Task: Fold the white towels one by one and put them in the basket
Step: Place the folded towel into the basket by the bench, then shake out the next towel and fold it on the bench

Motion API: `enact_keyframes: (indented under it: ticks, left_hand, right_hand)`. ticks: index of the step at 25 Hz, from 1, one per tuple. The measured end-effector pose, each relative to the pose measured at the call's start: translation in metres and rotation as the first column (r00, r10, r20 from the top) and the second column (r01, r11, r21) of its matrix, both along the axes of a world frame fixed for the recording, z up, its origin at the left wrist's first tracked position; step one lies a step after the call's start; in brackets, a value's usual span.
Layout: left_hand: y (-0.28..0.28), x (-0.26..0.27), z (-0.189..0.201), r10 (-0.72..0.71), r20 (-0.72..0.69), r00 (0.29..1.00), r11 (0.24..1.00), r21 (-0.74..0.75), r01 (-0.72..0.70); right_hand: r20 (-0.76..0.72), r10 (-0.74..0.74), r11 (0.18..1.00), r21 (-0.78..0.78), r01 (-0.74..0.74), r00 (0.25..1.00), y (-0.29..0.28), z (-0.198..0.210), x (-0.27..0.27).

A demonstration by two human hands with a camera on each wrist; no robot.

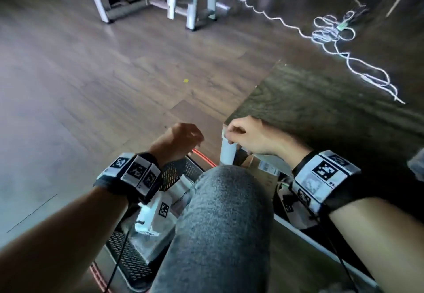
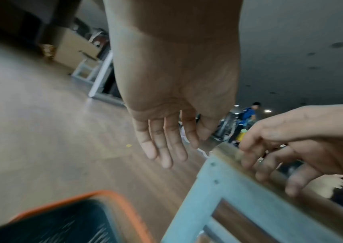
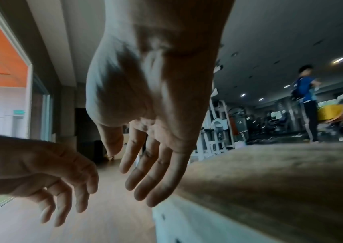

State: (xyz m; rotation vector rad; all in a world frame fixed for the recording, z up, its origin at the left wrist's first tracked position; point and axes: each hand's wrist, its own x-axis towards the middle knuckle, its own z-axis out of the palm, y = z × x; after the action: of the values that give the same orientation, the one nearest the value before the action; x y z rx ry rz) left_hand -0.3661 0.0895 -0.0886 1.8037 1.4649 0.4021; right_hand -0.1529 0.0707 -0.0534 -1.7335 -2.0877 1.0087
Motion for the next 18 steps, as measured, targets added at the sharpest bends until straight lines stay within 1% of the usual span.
enact_keyframes:
  ticks: [3,5,8,11,13,14,16,18]
  left_hand:
    - [0.0,0.057,0.057,-0.192,0.0,0.981,0.977,0.092,0.191]
    - [-0.008,0.1,0.087,-0.311,-0.026,0.95,0.94,0.138,0.311]
    - [-0.028,0.167,0.119,-0.447,-0.09,0.89,0.886,0.097,0.454]
    - [-0.054,0.24,0.142,-0.598,-0.199,0.776,0.787,0.034,0.616]
    - [-0.071,0.286,0.146,-0.662,-0.252,0.706,0.727,0.015,0.686]
    - [-0.075,0.304,0.142,-0.681,-0.267,0.682,0.705,0.01,0.709]
    - [-0.085,0.349,0.124,-0.722,-0.292,0.627,0.66,-0.02,0.751]
    - [-0.093,0.39,0.097,-0.755,-0.346,0.557,0.594,-0.004,0.804]
  right_hand:
    - [-0.026,-0.138,0.98,0.142,0.14,0.99,-0.039,0.041,0.046]
    - [-0.053,-0.222,0.952,0.205,0.228,0.974,-0.067,0.06,0.078]
    - [-0.1,-0.339,0.9,0.254,0.354,0.935,-0.106,0.072,0.128]
    - [-0.142,-0.442,0.848,0.257,0.464,0.886,-0.146,0.073,0.188]
    - [-0.165,-0.508,0.812,0.235,0.534,0.846,-0.173,0.073,0.224]
    - [-0.168,-0.534,0.794,0.236,0.56,0.828,-0.182,0.072,0.238]
    - [-0.189,-0.601,0.735,0.25,0.63,0.776,-0.206,0.068,0.274]
    - [-0.198,-0.647,0.699,0.233,0.676,0.737,-0.232,0.061,0.303]
